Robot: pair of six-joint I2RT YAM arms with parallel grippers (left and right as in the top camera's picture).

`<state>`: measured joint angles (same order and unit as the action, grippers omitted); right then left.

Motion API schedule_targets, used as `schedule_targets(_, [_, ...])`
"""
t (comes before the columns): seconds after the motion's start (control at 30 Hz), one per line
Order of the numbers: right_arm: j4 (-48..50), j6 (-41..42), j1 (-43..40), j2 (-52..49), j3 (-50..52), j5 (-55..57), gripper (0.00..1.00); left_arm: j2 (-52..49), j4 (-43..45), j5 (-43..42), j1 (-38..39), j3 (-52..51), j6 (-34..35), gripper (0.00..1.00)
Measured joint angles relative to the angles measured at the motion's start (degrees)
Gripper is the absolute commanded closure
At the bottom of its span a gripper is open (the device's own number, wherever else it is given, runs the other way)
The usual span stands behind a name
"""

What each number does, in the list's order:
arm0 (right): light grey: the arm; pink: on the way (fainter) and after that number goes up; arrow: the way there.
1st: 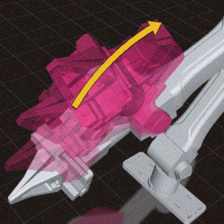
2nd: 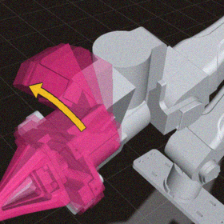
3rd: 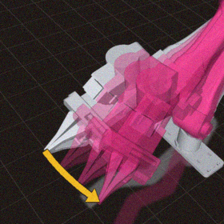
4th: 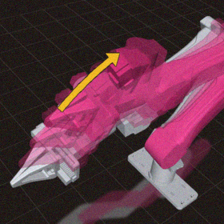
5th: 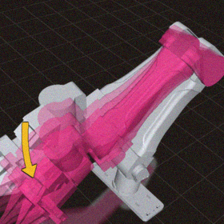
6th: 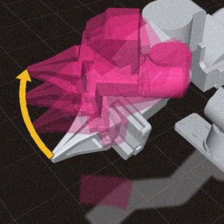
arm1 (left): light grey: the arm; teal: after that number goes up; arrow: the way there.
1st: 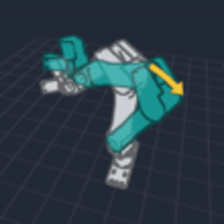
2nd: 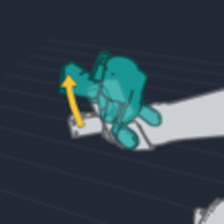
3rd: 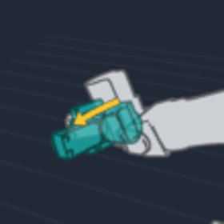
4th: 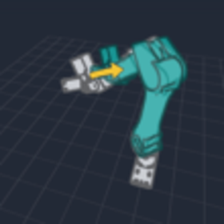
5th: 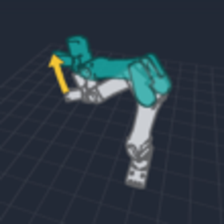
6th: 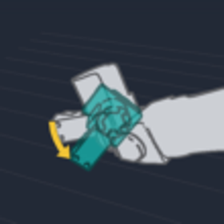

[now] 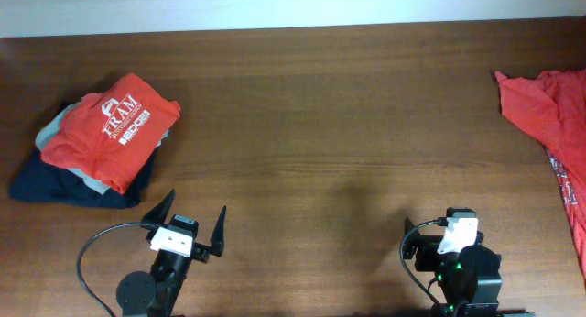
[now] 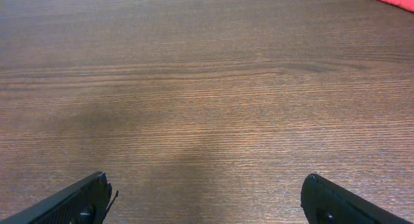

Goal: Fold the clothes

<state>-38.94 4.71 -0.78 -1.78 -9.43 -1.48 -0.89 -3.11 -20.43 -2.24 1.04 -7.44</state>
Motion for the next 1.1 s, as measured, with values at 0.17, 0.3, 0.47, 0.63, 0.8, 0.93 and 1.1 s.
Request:
schedule_targets(0.17, [0.00,-0.02,0.00,0.00,0.00,0.00,0.01,0.00,0.00,0.00,0.00,0.00,0.00,0.01])
schedule_targets(0.3, [0.00,0.02,0.00,0.00,0.00,0.00,0.01,0.00,0.00,0.00,0.00,0.00,0.00,0.01])
schedule_targets(0.47, [0.00,-0.02,0.00,0.00,0.00,0.00,0.01,0.00,0.00,0.00,0.00,0.00,0.00,0.01])
schedule_targets(0.63, [0.00,-0.02,0.00,0.00,0.00,0.02,0.01,0.00,0.00,0.00,0.00,0.00,0.00,0.01])
schedule_targets(0.8, [0.00,0.00,0.00,0.00,0.00,0.02,0.01,0.00,0.00,0.00,0.00,0.00,0.00,0.01])
schedule_targets(0.93, [0.22,0.02,0.00,0.00,0.00,0.07,0.01,0.00,0.00,0.00,0.00,0.00,0.00,0.01])
schedule_targets(1.1, [0.72,0.00,0.00,0.00,0.02,0.15,0.01,0.00,0.00,0.00,0.00,0.00,0.00,0.01])
